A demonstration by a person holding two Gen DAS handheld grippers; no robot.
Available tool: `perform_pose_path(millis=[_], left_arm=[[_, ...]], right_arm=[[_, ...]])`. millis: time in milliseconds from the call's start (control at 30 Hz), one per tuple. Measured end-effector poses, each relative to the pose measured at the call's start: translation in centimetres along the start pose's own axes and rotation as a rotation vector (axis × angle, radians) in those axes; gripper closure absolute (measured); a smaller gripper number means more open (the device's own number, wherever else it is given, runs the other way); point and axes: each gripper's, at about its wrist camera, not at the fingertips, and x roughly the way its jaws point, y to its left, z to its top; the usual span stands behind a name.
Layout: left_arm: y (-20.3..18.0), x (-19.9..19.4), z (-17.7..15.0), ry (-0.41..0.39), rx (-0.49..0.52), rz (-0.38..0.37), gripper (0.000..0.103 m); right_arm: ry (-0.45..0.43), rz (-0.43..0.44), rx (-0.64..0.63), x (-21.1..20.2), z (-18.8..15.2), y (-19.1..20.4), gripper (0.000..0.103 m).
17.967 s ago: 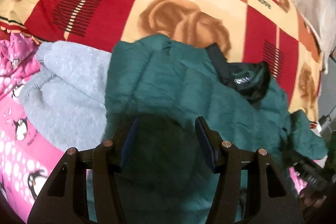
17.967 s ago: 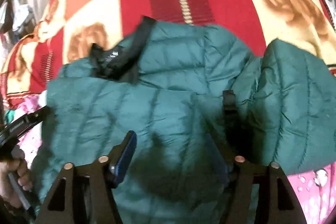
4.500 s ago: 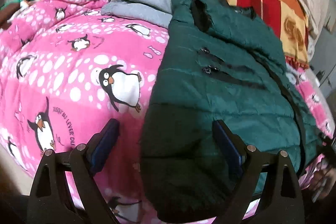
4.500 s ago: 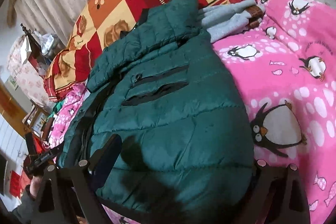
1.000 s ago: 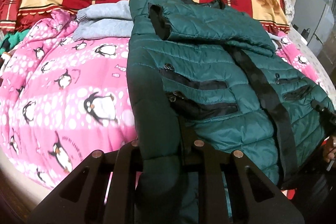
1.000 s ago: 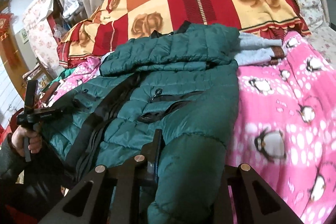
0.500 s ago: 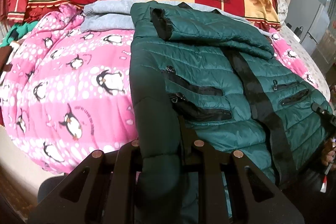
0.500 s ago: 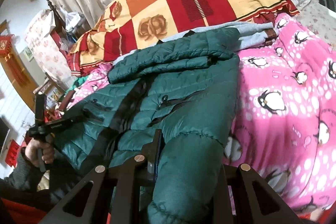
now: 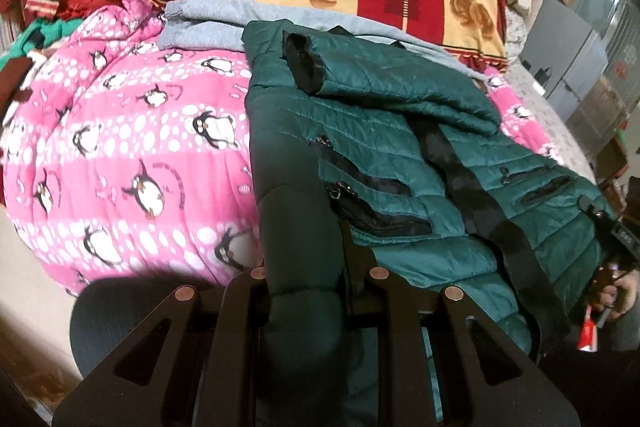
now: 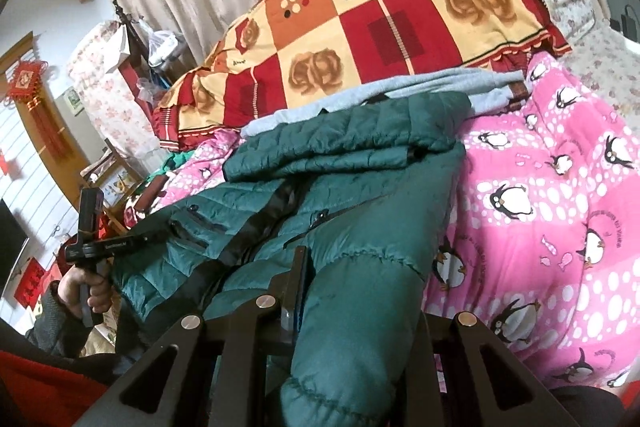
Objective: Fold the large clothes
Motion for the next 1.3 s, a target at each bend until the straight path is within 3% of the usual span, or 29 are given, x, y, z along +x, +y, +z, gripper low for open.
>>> perform_pose_path(millis=[200, 433, 633, 933, 1133, 1300], left_arm=[[-0.2, -1.7, -1.8, 0.014, 0.010, -0.056, 0.088], [0.3, -2.3, -2.3, 0.016, 0.007, -0.196, 0.089], [2.9, -2.8, 0.7, -0.093, -0.161, -0.302, 0.089], [4.7, -2.4, 6.8, -0.247, -0.296, -0.306, 0.091], [4.2, -1.3, 12.2, -0.317, -0.228, -0.240, 0.091], [3.8, 2.5, 16.4, -0.298, -0.190, -0.171, 0.091]], right_arm=[[-0.011, 0.009, -0.020, -1.9, -0.4, 0.9, 0.086], [-0.010, 0.009, -0.033, -2.5, -0.1, 1.1, 0.086], [-0.064, 0.014, -0.018, -2.0, 3.0, -0.1, 0.086], [-0.228, 0.035, 0.061, -0.5, 8.0, -1.1, 0.086], [-0.270, 0.020, 0.058, 1.3, 10.8, -1.7, 0.086], [-0.244, -0.046, 0.055, 5.0, 13.5, -3.3, 0.086]])
